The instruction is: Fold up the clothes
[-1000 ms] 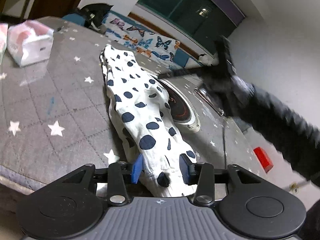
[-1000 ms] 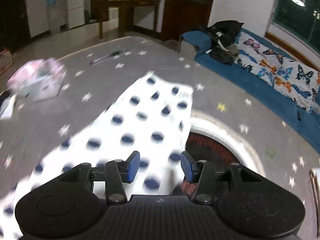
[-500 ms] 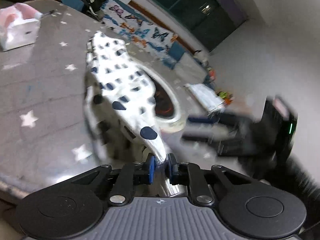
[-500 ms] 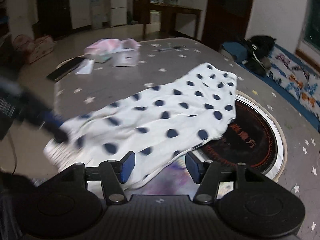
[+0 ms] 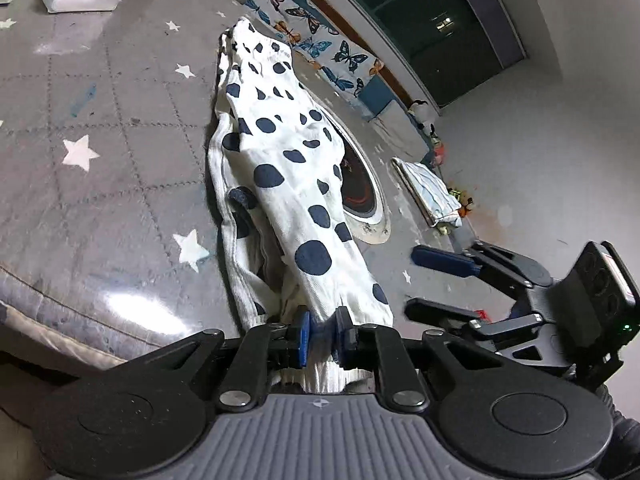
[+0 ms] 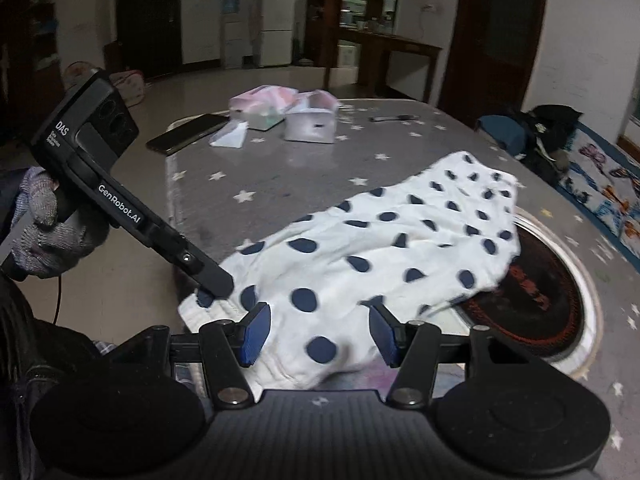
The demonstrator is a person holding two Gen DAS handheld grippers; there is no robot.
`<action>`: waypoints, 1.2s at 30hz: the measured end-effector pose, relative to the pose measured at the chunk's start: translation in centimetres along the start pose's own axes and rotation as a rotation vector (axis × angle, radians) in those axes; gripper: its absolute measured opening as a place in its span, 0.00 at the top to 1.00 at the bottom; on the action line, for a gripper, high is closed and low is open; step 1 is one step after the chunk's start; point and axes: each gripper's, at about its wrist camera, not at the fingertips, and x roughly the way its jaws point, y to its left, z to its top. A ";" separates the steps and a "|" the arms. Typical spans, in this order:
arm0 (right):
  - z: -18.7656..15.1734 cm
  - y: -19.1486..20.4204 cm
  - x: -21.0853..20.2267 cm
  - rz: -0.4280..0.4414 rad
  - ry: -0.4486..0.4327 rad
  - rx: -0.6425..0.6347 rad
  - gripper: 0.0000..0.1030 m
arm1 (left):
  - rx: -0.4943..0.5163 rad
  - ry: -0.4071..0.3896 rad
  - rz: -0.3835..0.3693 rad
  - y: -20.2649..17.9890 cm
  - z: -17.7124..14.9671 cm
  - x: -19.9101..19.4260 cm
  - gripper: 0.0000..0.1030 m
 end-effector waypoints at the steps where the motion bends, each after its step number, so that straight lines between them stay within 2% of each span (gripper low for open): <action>1: 0.0 0.1 0.5 0.016 0.006 0.006 0.50 | 0.022 -0.004 0.013 -0.3 0.1 -0.1 0.85; 4: -0.3 0.5 1.9 0.048 0.039 0.007 0.51 | 0.059 -0.011 0.053 -0.6 0.5 -1.0 0.68; 7: -1.1 0.6 2.8 0.066 0.076 0.020 0.51 | 0.092 -0.041 0.103 -0.6 1.2 -2.5 0.67; 11: -2.3 0.4 3.5 0.094 0.115 0.058 0.51 | 0.143 -0.100 0.093 -1.7 2.3 -3.6 0.69; 14: -2.5 0.4 3.7 0.105 0.130 0.063 0.50 | 0.191 -0.103 0.034 -3.1 3.6 -2.1 0.69; 15: -2.5 0.4 3.8 0.108 0.136 0.062 0.50 | 0.198 -0.101 0.039 -3.0 3.9 -1.7 0.69; 23: -2.6 0.4 4.0 0.120 0.146 0.066 0.49 | 0.238 -0.074 0.128 -1.4 6.4 1.5 0.79; 27: -2.7 0.1 4.1 0.130 0.143 0.076 0.49 | 0.257 -0.061 0.173 -0.5 7.6 3.1 0.90; 31: -2.2 -0.5 4.0 0.146 0.145 0.083 0.50 | 0.277 -0.048 0.218 0.3 8.8 4.7 0.90; 36: -0.4 -1.7 3.1 0.153 0.087 0.106 0.51 | 0.339 -0.038 0.136 -1.9 9.6 5.2 0.89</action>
